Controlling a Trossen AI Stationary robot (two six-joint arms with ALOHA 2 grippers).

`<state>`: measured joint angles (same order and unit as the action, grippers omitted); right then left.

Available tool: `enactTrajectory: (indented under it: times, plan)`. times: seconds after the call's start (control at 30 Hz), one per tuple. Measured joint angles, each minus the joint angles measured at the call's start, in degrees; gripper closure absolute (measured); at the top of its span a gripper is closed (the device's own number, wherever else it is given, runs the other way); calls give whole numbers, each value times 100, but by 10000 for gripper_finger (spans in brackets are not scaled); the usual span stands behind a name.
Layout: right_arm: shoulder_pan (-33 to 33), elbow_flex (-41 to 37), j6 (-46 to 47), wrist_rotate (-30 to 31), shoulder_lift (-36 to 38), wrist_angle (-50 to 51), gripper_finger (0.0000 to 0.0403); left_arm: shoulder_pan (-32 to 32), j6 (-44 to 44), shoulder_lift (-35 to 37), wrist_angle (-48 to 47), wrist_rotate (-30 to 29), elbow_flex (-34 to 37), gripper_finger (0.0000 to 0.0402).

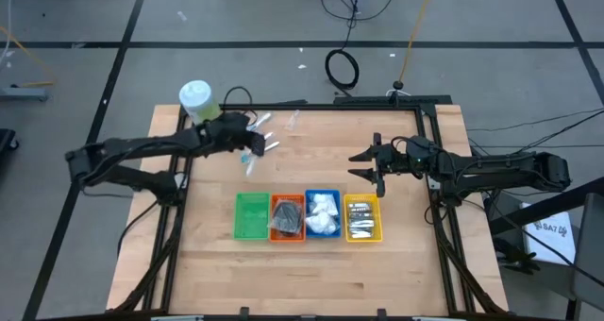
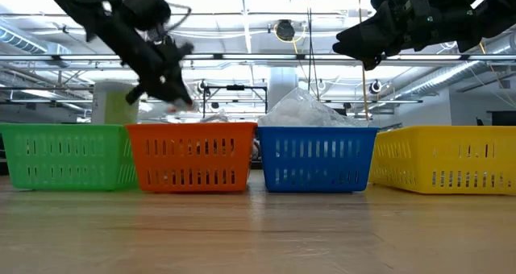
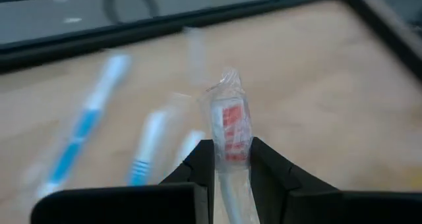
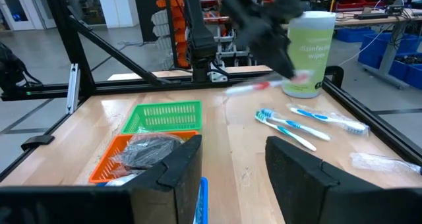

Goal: Pick & Place Travel size toiletries
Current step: Put the orange toothbrush into the green basket

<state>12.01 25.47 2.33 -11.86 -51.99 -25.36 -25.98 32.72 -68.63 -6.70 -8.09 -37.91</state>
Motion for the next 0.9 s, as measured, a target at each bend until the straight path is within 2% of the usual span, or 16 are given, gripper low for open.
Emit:
enactTrajectory:
  times: [0.13,0.23,0.37,0.53,0.63,0.77,0.9]
  plan:
    - [2,0,-3,1,0,0,248,697,125,522,-160,237,0,345]
    - [2,0,-7,1,0,0,248,1449,500,712,-270,-24,1,345]
    - [1,0,-11,0,0,0,248,2705,1378,816,-311,-1354,159,345]
    - [2,0,-17,0,1,0,248,4268,3208,728,-149,-3432,648,345]
    - [2,0,-18,-2,2,0,248,5007,4292,529,-97,-4366,926,345]
    - [2,0,-8,-18,2,-3,248,5550,5143,174,-57,-5070,1058,345]
    - [0,0,-2,-18,2,-7,248,5695,5250,-162,31,-5133,1069,343]
